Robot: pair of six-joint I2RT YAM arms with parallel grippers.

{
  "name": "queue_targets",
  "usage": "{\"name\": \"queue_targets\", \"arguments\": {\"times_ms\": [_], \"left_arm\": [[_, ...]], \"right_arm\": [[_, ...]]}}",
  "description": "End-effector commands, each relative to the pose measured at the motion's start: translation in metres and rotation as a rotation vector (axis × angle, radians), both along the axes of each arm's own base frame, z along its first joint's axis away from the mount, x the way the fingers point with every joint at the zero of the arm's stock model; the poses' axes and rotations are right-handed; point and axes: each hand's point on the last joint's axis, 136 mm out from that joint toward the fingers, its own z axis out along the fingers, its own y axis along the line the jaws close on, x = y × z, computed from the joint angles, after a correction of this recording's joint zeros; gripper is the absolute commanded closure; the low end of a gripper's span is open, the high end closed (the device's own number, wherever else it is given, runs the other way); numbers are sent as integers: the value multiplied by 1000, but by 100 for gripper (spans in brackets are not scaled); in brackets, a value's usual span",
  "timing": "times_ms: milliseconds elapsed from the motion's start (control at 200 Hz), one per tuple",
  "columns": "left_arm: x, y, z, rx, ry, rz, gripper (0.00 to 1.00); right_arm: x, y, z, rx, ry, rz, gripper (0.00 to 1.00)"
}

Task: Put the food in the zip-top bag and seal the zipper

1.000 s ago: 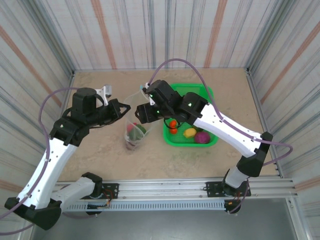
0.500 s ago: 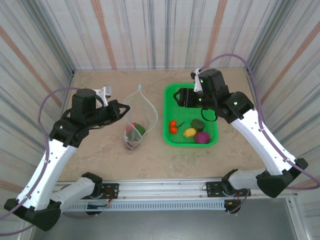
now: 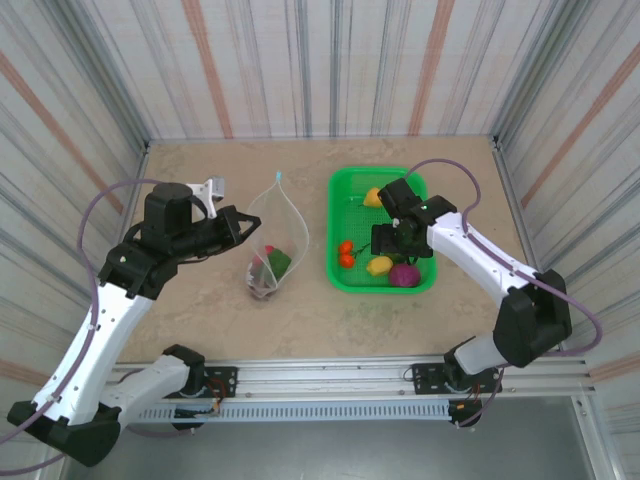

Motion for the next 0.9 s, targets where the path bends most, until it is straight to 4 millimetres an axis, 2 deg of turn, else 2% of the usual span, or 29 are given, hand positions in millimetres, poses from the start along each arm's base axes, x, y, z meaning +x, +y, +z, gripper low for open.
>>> {"name": "queue_targets", "arguments": {"times_ms": [0, 95, 220, 386, 491, 601, 726, 801, 892], "left_arm": [[-6, -4, -5, 2, -11, -41, 100], [-6, -6, -10, 0, 3, -49, 100], [-5, -7, -11, 0, 7, -52, 100], [-4, -9, -13, -2, 14, -54, 100], [-3, -11, -15, -4, 25, -60, 100], [-1, -11, -14, -8, 25, -56, 100], [-1, -12, -11, -12, 22, -59, 100], [-2, -11, -12, 2, 19, -52, 100], [-1, -10, -13, 12, 23, -45, 100]], "right_arm": [[18, -4, -16, -34, -10, -11, 4], [35, -9, -27, -102, -24, -17, 3], [49, -12, -57, -121, 44, -55, 3], [51, -8, -93, -115, 117, -66, 4], [54, 1, -102, -71, 127, -64, 10], [62, 1, -101, -72, 104, -64, 16], [65, -1, -91, -58, 88, -66, 24], [66, 2, -75, -30, 59, -62, 26], [69, 5, -41, 1, 1, -53, 27]]}}
